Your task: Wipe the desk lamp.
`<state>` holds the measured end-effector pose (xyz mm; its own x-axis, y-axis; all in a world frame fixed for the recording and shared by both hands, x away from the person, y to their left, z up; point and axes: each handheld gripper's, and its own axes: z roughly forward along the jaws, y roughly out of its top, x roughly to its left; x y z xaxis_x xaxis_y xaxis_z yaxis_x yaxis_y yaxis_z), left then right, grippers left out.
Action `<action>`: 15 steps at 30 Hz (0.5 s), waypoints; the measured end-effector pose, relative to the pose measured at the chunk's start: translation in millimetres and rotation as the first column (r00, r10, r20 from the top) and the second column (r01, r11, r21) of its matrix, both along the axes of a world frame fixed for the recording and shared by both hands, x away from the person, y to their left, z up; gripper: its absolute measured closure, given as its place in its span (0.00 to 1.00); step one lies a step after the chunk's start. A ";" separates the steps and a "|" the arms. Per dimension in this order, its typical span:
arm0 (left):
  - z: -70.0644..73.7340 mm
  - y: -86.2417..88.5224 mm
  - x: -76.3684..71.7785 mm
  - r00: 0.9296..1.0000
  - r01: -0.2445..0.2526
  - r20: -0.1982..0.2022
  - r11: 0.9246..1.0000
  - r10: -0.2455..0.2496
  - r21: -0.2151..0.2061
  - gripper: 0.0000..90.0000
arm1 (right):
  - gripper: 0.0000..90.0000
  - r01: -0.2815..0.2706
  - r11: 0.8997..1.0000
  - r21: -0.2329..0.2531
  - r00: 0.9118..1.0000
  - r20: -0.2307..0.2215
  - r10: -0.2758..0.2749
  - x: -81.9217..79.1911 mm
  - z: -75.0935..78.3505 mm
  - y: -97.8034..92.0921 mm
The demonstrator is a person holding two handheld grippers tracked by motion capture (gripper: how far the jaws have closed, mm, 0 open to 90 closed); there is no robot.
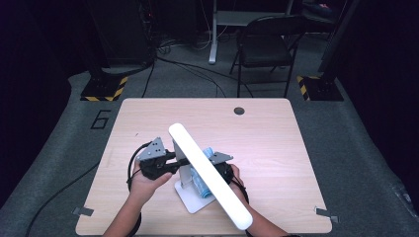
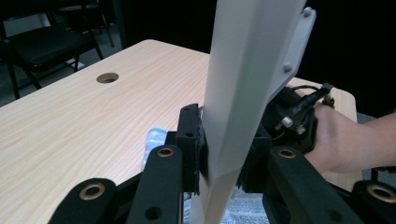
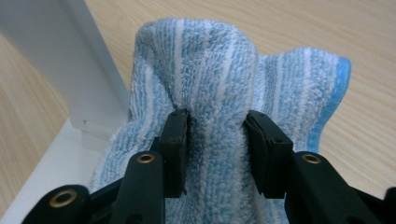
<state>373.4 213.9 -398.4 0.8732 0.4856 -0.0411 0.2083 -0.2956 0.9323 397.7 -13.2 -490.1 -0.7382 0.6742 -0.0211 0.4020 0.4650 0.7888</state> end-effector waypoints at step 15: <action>0.4 -0.6 -3.8 1.000 -0.020 0.001 1.000 0.020 0.015 0.82 | 0.74 0.076 0.996 -0.049 0.997 0.037 -0.074 24.6 -12.3 -25.0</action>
<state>369.7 213.2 -398.0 0.8634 0.5034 -0.0332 0.2135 -0.3050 0.9281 422.4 -38.2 -502.5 -0.6836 0.7253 -0.0812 0.4103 0.4740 0.7791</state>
